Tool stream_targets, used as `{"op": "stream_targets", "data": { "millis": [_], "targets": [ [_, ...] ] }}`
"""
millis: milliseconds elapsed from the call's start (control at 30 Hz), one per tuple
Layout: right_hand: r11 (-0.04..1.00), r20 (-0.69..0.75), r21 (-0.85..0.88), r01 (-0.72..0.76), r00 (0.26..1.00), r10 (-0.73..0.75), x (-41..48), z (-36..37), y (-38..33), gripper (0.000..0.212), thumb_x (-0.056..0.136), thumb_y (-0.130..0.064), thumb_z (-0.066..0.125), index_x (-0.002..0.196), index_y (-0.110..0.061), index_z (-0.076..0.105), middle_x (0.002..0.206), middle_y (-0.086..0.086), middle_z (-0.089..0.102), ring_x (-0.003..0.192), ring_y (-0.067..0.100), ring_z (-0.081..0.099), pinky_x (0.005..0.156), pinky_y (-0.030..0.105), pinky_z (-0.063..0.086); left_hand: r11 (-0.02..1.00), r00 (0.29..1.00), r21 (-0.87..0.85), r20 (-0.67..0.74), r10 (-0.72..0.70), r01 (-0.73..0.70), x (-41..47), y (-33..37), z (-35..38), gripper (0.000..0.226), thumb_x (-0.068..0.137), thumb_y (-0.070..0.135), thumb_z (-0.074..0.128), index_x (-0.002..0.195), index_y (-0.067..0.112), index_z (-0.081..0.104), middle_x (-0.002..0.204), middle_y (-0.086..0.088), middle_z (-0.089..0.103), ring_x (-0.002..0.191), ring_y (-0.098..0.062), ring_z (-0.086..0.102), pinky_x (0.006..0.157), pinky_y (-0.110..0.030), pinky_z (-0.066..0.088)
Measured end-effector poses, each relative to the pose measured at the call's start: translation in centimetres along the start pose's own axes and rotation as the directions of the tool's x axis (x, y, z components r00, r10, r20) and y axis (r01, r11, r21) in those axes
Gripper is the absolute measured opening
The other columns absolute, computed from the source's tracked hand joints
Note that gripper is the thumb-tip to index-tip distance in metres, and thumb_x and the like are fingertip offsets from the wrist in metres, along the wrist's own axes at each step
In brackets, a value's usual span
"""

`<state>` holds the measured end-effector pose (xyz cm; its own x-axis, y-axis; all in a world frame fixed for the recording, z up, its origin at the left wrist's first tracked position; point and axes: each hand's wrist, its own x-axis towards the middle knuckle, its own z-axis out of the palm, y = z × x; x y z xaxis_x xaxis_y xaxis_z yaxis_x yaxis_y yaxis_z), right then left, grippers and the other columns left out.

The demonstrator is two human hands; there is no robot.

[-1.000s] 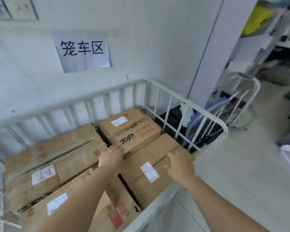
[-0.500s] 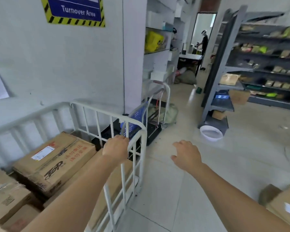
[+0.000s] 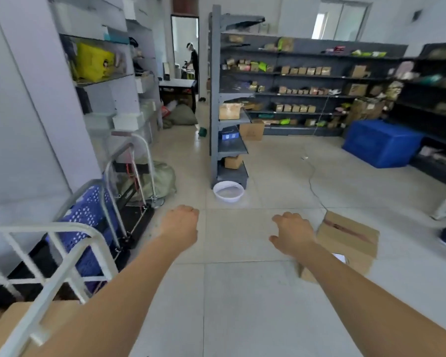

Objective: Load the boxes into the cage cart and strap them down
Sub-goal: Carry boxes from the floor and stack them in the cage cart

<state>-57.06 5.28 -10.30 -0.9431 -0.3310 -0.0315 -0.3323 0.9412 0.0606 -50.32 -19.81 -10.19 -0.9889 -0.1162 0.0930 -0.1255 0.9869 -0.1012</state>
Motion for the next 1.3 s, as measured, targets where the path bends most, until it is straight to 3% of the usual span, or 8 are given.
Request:
{"op": "stream_targets", "data": {
  "millis": [300,467,667,1033,1300],
  "targets": [
    [0.951,0.086,0.004,-0.309,0.948,0.307,6.1,1.7,14.0,0.043,0.094,-0.035,0.051,0.134,-0.021,0.048,0.136,0.003,0.051,0.127,0.026,0.047,0.097,0.039,0.042,0.967,0.966,-0.034,0.059,0.254,-0.252,15.8,12.9,2.2,0.032,0.095,0.026,0.050,0.124,0.015,0.048,0.125,-0.003,0.053,0.118,-0.023,0.049,0.090,-0.032,0.041],
    [0.899,0.160,0.029,-0.438,0.889,0.428,8.5,4.0,21.1,0.051,0.093,-0.039,0.055,0.140,-0.022,0.045,0.143,0.005,0.044,0.133,0.025,0.041,0.103,0.037,0.042,0.928,0.923,-0.071,0.094,0.372,-0.367,21.9,19.8,3.3,0.030,0.095,0.023,0.049,0.124,0.013,0.049,0.125,-0.004,0.053,0.119,-0.024,0.048,0.090,-0.033,0.041],
    [0.853,0.207,-0.012,-0.521,0.834,0.512,11.2,7.1,29.8,0.047,0.094,-0.041,0.054,0.136,-0.022,0.046,0.130,0.002,0.052,0.124,0.021,0.046,0.097,0.032,0.040,0.882,0.870,-0.092,0.147,0.472,-0.463,28.9,28.3,6.4,0.034,0.096,0.024,0.048,0.128,0.014,0.048,0.127,-0.004,0.052,0.119,-0.023,0.048,0.092,-0.032,0.040],
    [0.819,0.316,-0.009,-0.574,0.775,0.547,19.4,13.2,46.5,0.051,0.094,-0.038,0.053,0.141,-0.020,0.043,0.136,0.002,0.050,0.128,0.022,0.043,0.103,0.034,0.039,0.873,0.828,-0.140,0.275,0.488,-0.468,41.3,44.2,12.7,0.029,0.094,0.023,0.048,0.121,0.013,0.052,0.121,-0.003,0.056,0.115,-0.023,0.051,0.089,-0.032,0.041],
    [0.782,0.462,-0.024,-0.623,0.687,0.561,24.3,19.3,55.8,0.045,0.094,-0.035,0.051,0.136,-0.020,0.048,0.130,0.001,0.053,0.125,0.021,0.046,0.100,0.033,0.041,0.890,0.791,-0.188,0.408,0.456,-0.416,48.7,52.9,17.5,0.028,0.094,0.020,0.048,0.121,0.014,0.054,0.120,-0.004,0.057,0.114,-0.024,0.053,0.087,-0.032,0.042]
  ]
}}
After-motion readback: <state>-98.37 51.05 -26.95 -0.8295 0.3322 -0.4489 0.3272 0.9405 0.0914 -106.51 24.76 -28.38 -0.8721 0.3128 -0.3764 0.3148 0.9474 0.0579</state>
